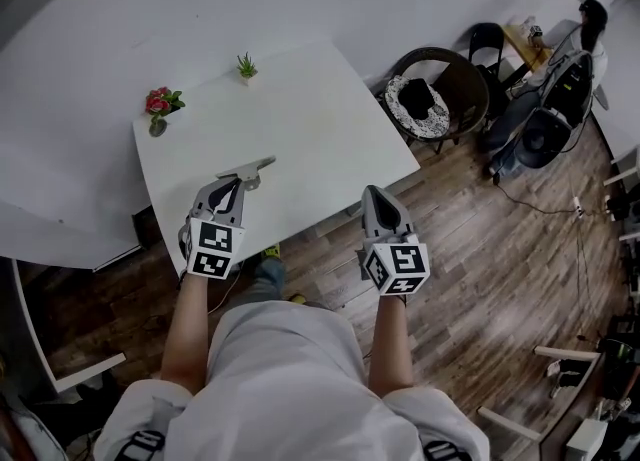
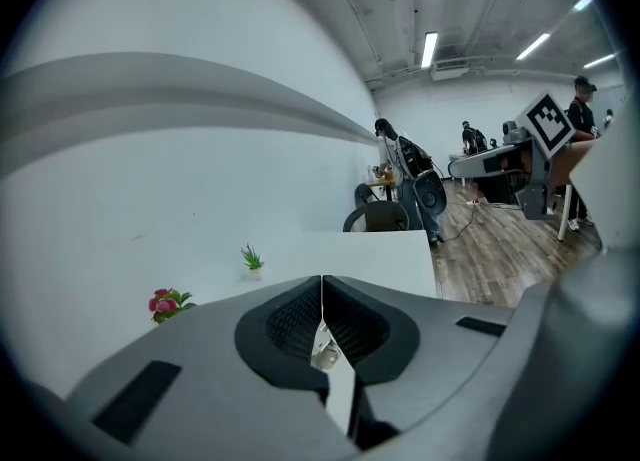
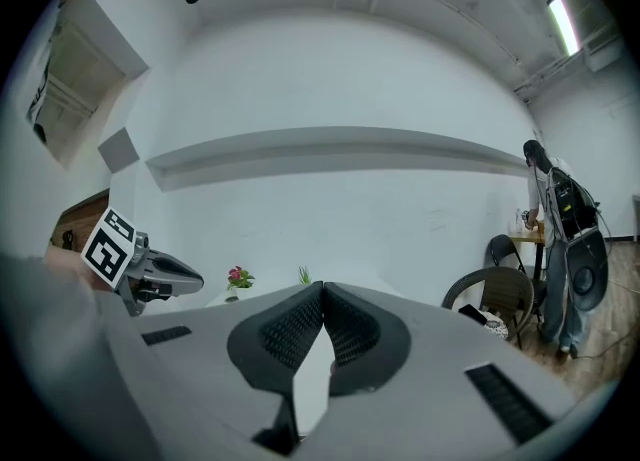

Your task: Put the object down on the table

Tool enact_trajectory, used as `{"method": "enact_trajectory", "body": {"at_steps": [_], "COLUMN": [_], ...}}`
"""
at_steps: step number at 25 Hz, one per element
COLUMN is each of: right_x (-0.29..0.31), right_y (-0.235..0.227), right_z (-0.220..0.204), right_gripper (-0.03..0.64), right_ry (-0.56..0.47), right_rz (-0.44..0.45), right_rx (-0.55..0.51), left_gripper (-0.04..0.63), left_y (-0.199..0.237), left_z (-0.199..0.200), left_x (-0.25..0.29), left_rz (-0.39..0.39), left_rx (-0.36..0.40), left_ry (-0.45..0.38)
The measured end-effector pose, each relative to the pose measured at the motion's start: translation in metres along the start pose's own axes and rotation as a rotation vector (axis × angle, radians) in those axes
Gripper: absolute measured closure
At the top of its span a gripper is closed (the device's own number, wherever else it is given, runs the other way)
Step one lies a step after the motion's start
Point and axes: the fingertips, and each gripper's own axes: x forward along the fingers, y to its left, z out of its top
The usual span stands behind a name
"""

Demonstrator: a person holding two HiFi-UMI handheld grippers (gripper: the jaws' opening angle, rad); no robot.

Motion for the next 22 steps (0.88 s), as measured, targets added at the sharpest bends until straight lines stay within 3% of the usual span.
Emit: {"method": "enact_trajectory", "body": {"at_steps": [7, 18, 22], "right_x": [-0.027, -0.043, -0.047], "right_y": [-0.004, 0.001, 0.0], "right_z": [0.002, 0.008, 0.011], "right_gripper": [0.607, 0.609, 0.609], "right_ry": [-0.018, -0.034, -0.041], "right_rz": [-0.025, -0.038, -0.045], "right_rx": [-0.005, -0.023, -0.026], "left_gripper": [0.575, 0.575, 0.575], "left_y": [-0.002, 0.02, 0.023], "left_z": [0.006, 0.028, 0.031], "left_x": [-0.026, -0.064, -0.071], "left_rz": [0.045, 0.109, 0.12], "left_rx": [-0.01, -0.14, -0.15], "left_ry": [-0.038, -0.155, -0.175]}}
